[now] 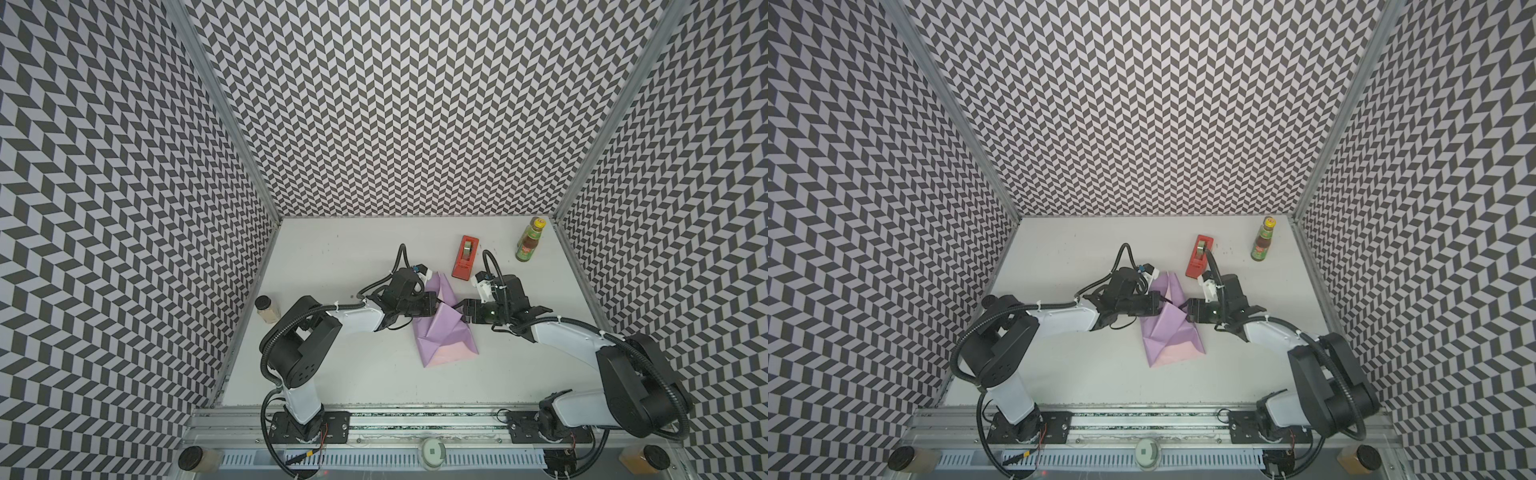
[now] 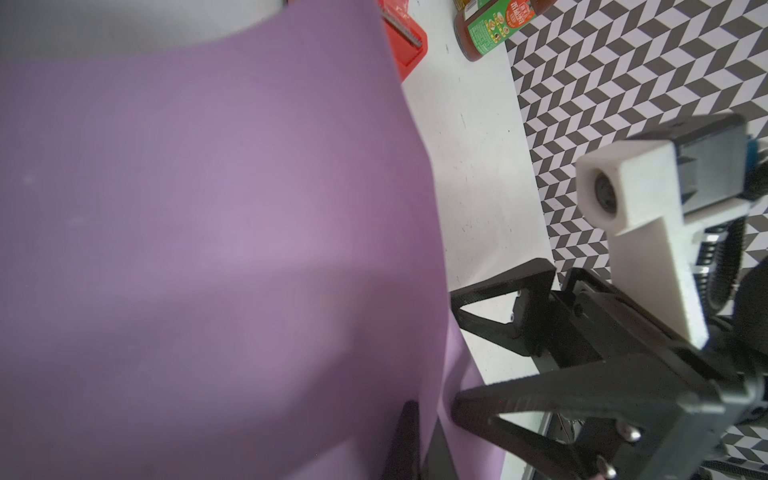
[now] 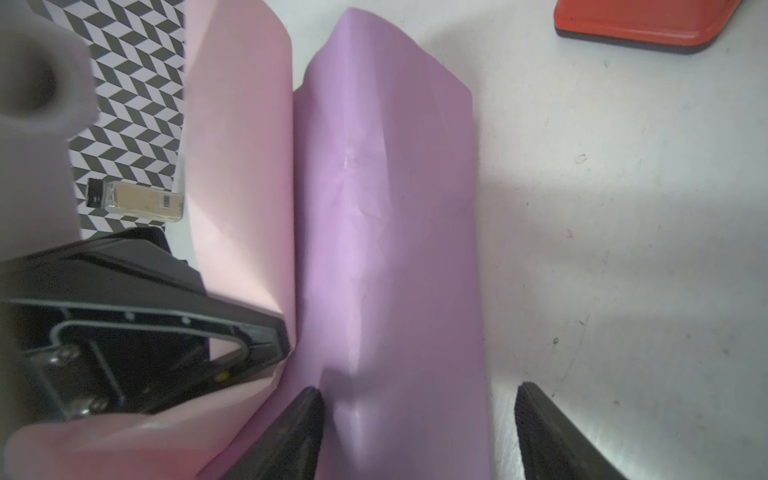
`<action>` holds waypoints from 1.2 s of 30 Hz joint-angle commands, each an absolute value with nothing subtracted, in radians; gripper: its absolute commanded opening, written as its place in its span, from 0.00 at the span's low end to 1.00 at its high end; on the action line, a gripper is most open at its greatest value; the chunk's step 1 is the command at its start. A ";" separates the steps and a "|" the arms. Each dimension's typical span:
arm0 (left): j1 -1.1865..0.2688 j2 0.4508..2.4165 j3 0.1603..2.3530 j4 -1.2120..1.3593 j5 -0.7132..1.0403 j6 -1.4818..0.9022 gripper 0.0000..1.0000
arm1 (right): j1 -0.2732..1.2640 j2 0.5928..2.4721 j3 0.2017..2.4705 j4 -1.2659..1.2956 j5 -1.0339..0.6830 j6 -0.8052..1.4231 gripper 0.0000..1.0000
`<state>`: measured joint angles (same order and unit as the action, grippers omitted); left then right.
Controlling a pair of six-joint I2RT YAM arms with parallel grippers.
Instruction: Wrap the gift box in paper
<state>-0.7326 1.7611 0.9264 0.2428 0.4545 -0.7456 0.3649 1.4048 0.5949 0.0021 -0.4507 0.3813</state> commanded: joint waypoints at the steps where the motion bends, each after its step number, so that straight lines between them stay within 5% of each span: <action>1: -0.738 1.755 0.977 0.218 0.485 -0.736 0.02 | 0.384 1.437 0.554 0.000 -0.439 0.365 0.71; 36: -0.741 1.848 0.941 0.284 0.497 -0.775 0.01 | 0.407 1.343 0.618 -0.119 -0.310 0.345 0.76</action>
<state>-0.7300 1.8088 0.9710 0.2794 0.4999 -0.7788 0.4038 1.3834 0.5968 -0.0078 -0.3859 0.3794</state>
